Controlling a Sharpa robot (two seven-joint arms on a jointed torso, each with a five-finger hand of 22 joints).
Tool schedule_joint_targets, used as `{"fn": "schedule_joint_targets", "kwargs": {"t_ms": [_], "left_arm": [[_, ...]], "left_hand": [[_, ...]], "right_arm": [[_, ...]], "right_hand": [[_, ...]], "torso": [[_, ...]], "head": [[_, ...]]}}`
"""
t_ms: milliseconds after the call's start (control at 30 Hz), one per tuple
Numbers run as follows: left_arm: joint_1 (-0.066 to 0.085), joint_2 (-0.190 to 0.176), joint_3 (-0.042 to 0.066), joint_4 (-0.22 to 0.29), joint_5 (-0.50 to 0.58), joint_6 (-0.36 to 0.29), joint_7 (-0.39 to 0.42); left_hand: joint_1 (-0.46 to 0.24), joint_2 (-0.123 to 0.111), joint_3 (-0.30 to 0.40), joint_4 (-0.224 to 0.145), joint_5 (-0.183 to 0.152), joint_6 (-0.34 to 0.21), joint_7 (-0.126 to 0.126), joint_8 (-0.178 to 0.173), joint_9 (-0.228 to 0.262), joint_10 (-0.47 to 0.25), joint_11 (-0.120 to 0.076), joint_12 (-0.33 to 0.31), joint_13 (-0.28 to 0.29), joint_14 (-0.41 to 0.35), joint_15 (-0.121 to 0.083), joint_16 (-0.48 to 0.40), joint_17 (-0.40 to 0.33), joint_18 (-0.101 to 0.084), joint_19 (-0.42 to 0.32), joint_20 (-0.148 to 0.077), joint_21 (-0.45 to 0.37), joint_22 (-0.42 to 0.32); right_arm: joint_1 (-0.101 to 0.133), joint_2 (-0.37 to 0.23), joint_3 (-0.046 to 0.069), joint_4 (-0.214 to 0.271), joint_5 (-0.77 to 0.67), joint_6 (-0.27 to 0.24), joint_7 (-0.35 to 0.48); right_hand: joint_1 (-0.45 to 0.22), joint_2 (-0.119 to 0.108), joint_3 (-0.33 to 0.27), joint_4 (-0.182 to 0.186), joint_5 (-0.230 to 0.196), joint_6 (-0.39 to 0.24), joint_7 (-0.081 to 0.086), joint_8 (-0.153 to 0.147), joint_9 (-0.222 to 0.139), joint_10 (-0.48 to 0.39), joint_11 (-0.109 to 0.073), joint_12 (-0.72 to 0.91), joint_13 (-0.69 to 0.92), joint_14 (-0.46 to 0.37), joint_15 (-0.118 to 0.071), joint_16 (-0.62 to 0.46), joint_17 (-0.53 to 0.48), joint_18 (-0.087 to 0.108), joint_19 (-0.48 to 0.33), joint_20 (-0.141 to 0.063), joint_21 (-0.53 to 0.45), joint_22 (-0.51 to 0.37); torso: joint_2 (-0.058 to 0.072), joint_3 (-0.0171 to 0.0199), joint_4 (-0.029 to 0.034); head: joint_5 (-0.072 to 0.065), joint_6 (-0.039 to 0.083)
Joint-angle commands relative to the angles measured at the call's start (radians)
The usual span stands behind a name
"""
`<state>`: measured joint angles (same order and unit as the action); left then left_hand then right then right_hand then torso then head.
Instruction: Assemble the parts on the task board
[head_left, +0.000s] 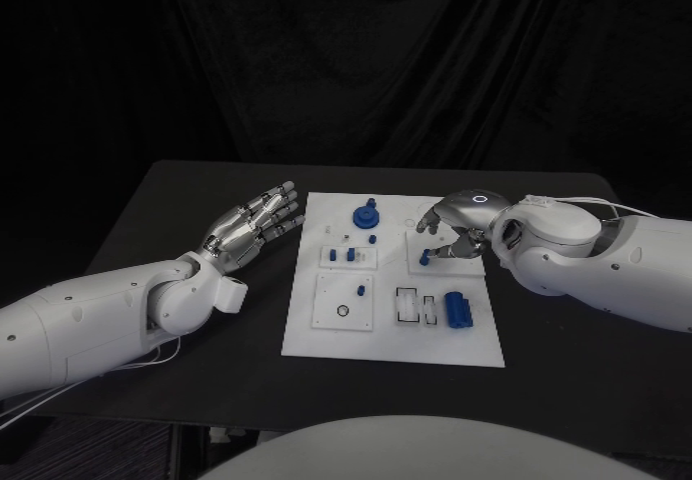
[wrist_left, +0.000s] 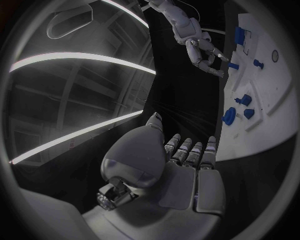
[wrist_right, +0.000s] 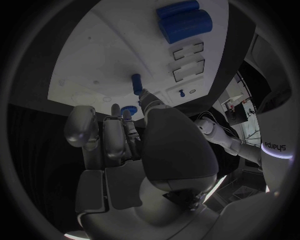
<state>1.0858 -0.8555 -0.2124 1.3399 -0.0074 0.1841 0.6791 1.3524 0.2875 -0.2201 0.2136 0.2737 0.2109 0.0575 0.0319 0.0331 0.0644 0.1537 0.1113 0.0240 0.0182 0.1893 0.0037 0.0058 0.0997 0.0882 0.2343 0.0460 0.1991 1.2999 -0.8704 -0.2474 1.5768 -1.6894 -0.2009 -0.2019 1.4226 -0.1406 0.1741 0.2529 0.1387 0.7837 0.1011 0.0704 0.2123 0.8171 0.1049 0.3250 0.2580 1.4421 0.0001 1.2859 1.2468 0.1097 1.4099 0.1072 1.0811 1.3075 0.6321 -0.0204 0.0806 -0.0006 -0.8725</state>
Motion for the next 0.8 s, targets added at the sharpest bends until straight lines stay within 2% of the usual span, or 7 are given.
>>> {"fn": "schedule_joint_targets", "kwargs": {"t_ms": [33, 233, 367, 500, 800], "left_arm": [[-0.002, 0.001, 0.001, 0.003, 0.006, 0.008, 0.130], [-0.002, 0.002, 0.001, 0.002, 0.006, 0.008, 0.129], [-0.003, 0.003, 0.001, 0.001, 0.006, 0.009, 0.128], [-0.004, 0.003, 0.001, 0.000, 0.006, 0.010, 0.127], [-0.006, 0.004, 0.001, -0.001, 0.006, 0.013, 0.125]], "left_hand": [[0.010, -0.001, 0.000, -0.008, 0.006, 0.000, 0.004, 0.001, 0.000, -0.003, -0.003, -0.003, 0.000, 0.000, 0.003, 0.005, 0.001, 0.016, -0.001, 0.003, 0.005, 0.001], [0.011, -0.001, 0.000, -0.009, 0.008, -0.001, 0.004, 0.001, 0.000, -0.003, -0.004, -0.003, 0.000, 0.001, 0.004, 0.006, 0.001, 0.016, 0.000, 0.004, 0.006, 0.002], [0.012, 0.000, 0.001, -0.011, 0.009, -0.001, 0.004, 0.001, 0.000, -0.003, -0.004, -0.002, 0.000, 0.001, 0.004, 0.006, 0.001, 0.016, 0.001, 0.004, 0.006, 0.002], [0.014, 0.000, 0.002, -0.013, 0.011, -0.001, 0.004, 0.000, 0.000, -0.003, -0.005, -0.003, 0.000, 0.001, 0.005, 0.006, 0.001, 0.016, 0.001, 0.005, 0.006, 0.002], [0.019, 0.001, 0.006, -0.020, 0.016, -0.002, 0.005, 0.000, 0.000, -0.004, -0.005, -0.003, 0.000, 0.001, 0.007, 0.006, 0.001, 0.016, 0.003, 0.007, 0.007, 0.003]], "right_arm": [[-0.006, 0.003, 0.001, -0.003, 0.006, 0.026, 0.006], [-0.014, 0.009, 0.001, -0.007, 0.006, 0.052, 0.014], [-0.021, 0.015, 0.001, -0.011, 0.007, 0.068, 0.016], [-0.028, 0.022, 0.001, -0.017, 0.007, 0.072, 0.019], [-0.036, 0.033, 0.001, -0.028, 0.007, 0.058, 0.029]], "right_hand": [[0.015, 0.003, 0.001, -0.011, 0.008, 0.003, 0.010, -0.004, -0.004, 0.017, -0.001, 0.002, -0.004, 0.008, 0.002, 0.002, 0.000, -0.021, 0.005, -0.001, 0.008, 0.147], [0.030, 0.008, 0.007, -0.028, 0.033, 0.016, 0.014, 0.000, -0.008, 0.040, -0.005, -0.005, -0.013, 0.007, -0.002, 0.001, -0.003, -0.021, 0.006, -0.003, 0.010, 0.147], [0.039, 0.014, 0.015, -0.041, 0.064, 0.034, 0.015, 0.004, -0.010, 0.060, -0.007, -0.016, -0.022, 0.006, -0.003, 0.000, -0.005, -0.021, 0.005, -0.005, 0.009, 0.147], [0.047, 0.018, 0.032, -0.053, 0.102, 0.078, 0.017, 0.020, -0.004, 0.104, -0.011, -0.023, -0.032, 0.006, -0.003, 0.000, -0.006, -0.021, 0.005, -0.005, 0.010, 0.147], [0.059, 0.017, 0.085, -0.059, 0.115, 0.171, 0.023, 0.049, 0.020, 0.186, -0.027, -0.052, -0.057, 0.015, -0.014, 0.011, 0.004, -0.024, 0.011, -0.014, 0.029, 0.151]], "torso": [[0.001, 0.0000, 0.0017], [-0.001, -0.0011, -0.0003], [-0.003, -0.0016, -0.0004], [-0.004, -0.0016, 0.0000], [-0.005, -0.0020, 0.0003]], "head": [[0.000, 0.000], [0.002, 0.000], [0.002, 0.000], [0.002, 0.000], [0.005, 0.000]]}}
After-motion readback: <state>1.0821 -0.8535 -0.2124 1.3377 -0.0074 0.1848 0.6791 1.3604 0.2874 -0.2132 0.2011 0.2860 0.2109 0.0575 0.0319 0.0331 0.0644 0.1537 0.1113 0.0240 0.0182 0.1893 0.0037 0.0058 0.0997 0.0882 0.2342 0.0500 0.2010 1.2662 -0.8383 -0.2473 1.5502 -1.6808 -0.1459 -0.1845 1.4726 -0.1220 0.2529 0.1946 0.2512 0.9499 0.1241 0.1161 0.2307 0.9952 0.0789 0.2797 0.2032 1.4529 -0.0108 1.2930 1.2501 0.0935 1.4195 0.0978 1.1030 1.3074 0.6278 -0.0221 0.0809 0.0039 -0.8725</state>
